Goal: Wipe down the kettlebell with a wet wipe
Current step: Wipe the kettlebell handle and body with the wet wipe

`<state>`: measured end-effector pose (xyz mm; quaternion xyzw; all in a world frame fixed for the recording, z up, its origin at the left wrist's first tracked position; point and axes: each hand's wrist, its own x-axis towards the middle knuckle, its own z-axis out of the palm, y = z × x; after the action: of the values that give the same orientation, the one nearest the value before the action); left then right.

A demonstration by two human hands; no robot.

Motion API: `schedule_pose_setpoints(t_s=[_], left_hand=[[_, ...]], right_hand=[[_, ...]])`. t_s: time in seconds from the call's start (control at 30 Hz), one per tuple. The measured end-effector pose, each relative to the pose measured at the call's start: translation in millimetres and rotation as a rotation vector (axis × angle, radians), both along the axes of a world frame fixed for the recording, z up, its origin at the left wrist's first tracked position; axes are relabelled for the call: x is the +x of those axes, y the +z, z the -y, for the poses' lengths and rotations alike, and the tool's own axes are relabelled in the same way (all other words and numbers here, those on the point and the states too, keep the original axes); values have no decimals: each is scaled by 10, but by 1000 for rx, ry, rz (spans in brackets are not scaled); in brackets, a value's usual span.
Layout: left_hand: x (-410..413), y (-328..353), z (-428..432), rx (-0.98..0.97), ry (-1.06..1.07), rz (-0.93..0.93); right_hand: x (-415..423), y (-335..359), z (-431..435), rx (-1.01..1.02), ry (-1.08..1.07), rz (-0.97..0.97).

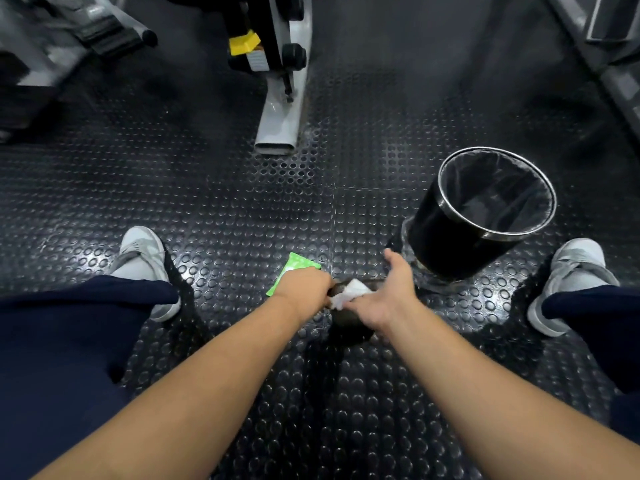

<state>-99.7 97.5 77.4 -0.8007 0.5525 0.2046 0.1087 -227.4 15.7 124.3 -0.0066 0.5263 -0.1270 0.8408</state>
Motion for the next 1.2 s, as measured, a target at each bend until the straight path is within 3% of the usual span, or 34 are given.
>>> schedule_pose_setpoints(t_s=[0.1,0.4,0.63,0.93,1.1,1.2], left_hand=[[23,-8,13,46,23,-89],[-18,-14,3,7,-34,58],[17,-57,10,23,-8,-31],[-9,-59,-25,8,-13,-22],[-22,-79,-9,2,14,-64],[-24,-77,-52,-16,11,-52]], right_hand=[[-137,27,205,-78,-93,-134],[71,-121,-260,-116,42,-29],[-119,-92,56,-146,-100,-106],[-107,-248,-205,-197,-38,-84],[-259,-444,-5,-202,-244,-71],[-220,-510,-104,-219,-256,-54]])
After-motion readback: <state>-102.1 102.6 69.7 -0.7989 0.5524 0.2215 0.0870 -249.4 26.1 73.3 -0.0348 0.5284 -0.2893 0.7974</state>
